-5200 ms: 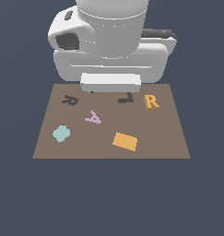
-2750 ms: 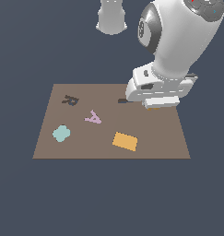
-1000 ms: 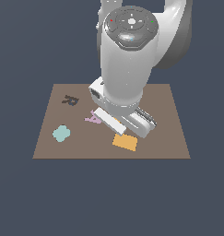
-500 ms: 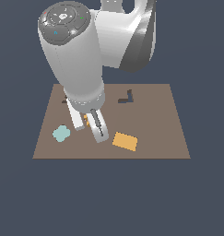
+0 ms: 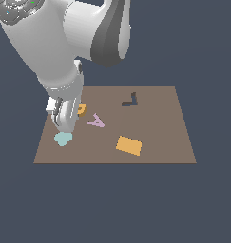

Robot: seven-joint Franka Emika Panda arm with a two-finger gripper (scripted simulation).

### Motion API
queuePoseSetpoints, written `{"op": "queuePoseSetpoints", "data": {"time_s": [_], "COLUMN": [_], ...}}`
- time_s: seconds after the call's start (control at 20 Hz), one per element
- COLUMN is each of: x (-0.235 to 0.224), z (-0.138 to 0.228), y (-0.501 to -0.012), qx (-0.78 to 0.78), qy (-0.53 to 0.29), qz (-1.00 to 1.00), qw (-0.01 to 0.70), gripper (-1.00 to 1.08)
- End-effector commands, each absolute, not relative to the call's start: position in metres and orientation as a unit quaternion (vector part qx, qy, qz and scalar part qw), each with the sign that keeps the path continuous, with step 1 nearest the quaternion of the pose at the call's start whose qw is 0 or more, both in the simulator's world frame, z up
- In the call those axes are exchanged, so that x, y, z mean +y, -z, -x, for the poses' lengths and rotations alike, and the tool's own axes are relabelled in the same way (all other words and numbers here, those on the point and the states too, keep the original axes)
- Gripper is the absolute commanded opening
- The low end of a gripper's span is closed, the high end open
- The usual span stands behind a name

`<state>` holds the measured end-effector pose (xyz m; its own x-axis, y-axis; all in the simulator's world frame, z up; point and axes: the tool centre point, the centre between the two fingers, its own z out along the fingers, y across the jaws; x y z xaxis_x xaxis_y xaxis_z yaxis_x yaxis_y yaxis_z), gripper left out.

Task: Insert a designated object into the corresponding slot on a board.

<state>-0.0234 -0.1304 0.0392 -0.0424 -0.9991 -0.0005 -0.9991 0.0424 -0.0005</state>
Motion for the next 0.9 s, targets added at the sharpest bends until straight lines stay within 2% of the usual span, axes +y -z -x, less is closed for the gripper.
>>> {"op": "queuePoseSetpoints", "data": {"time_s": [0.0, 0.4, 0.85], "x": [-0.141, -0.157, -0.159], "z": [0.035, 0.06, 0.064], "y": [-0.04, -0.04, -0.037], "qx": [0.75, 0.8, 0.806], "qy": [0.0, 0.0, -0.001], "qz": [0.661, 0.6, 0.592], "qw": [0.001, 0.0, 0.0], "gripper": [-1.0, -1.0, -1.0]}}
